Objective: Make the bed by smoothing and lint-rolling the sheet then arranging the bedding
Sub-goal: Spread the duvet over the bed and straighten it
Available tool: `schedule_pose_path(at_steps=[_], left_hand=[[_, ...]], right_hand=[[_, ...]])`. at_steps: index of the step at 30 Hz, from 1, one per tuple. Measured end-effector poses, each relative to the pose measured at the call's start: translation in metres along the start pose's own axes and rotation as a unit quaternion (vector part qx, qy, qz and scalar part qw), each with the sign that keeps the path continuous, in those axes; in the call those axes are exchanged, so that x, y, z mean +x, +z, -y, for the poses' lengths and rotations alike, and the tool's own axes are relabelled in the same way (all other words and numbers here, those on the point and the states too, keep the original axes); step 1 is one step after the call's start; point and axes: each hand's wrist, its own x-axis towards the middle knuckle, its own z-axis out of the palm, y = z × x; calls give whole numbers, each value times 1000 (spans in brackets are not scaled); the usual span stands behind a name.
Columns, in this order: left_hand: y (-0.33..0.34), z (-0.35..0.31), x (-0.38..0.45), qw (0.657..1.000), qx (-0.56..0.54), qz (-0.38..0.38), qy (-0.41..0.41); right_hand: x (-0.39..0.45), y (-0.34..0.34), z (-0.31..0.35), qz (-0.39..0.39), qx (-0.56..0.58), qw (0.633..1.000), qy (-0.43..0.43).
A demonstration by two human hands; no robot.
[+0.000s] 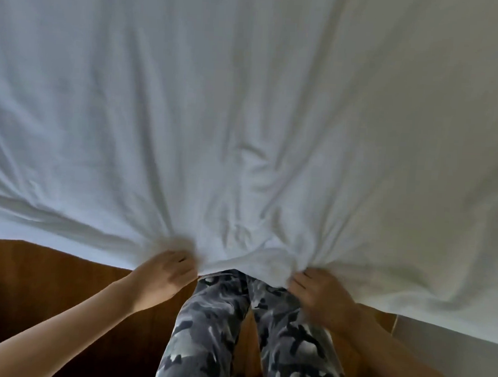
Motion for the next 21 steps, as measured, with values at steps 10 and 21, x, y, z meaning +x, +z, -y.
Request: schedule_pose_path(at_steps=[10,21], left_hand=[[-40,1,64,995,1,-67,77],[-29,13,199,993,26,-84,-77]], right_hand=[[20,-50,-8,115,12,987,-109],[49,-54,-90,-33,-110,987,116]])
